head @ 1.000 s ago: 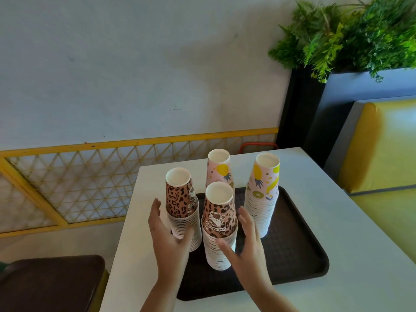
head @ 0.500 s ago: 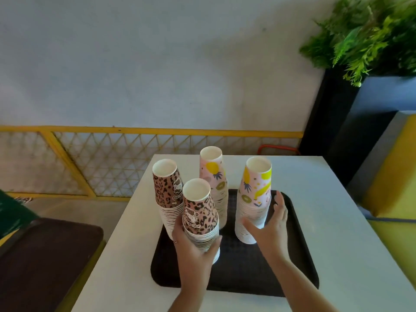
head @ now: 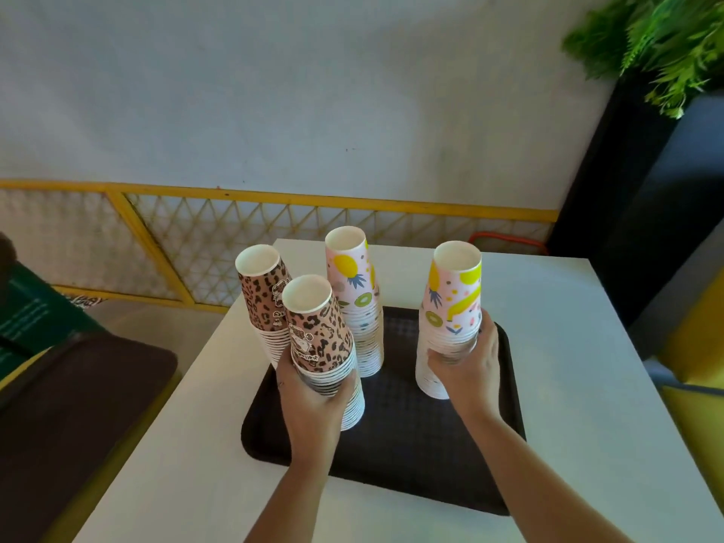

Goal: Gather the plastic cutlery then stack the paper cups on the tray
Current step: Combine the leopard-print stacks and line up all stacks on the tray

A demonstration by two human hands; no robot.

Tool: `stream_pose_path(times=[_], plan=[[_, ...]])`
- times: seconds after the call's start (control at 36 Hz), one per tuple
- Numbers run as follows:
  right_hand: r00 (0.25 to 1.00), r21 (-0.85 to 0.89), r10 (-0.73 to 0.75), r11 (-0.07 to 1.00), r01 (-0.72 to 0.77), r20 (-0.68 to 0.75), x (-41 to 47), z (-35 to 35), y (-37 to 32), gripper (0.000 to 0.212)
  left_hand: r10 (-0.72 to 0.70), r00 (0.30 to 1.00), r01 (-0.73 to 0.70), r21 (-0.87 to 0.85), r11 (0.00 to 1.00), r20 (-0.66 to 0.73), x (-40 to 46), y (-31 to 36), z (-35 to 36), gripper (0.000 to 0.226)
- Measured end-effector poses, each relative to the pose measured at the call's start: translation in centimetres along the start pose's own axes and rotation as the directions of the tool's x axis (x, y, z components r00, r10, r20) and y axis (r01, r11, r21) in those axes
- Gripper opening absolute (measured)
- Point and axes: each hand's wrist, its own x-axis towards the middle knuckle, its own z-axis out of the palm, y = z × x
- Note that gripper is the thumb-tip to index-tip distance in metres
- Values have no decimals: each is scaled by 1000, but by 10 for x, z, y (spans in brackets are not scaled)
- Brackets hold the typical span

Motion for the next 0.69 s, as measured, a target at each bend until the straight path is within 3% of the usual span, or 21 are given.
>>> stream_pose_path(times=[0.14, 0.25, 0.31, 0.42, 0.69], plan=[[996, -40, -7, 999, 4, -85, 0, -1, 5, 92, -5, 1000, 5, -12, 1000, 4, 3, -2, -2, 88], [942, -44, -188, 982, 183, -278, -38, 1, -1, 72, -11, 1000, 11, -17, 1000, 24, 3, -6, -4, 86], [939, 12, -271, 960, 280, -214, -56, 8, -12, 57, -16, 999, 17, -14, 1000, 39, 6, -9, -5, 88], [941, 128, -327, 941, 314, 89, -50, 36, -35, 48, -11, 998, 12, -15, 1000, 66, 10, -12, -6, 91], [952, 207, -160, 973, 107, 262, 17, 87, -80, 82, 73, 992, -74, 8, 997, 101, 18, -18, -11, 91]])
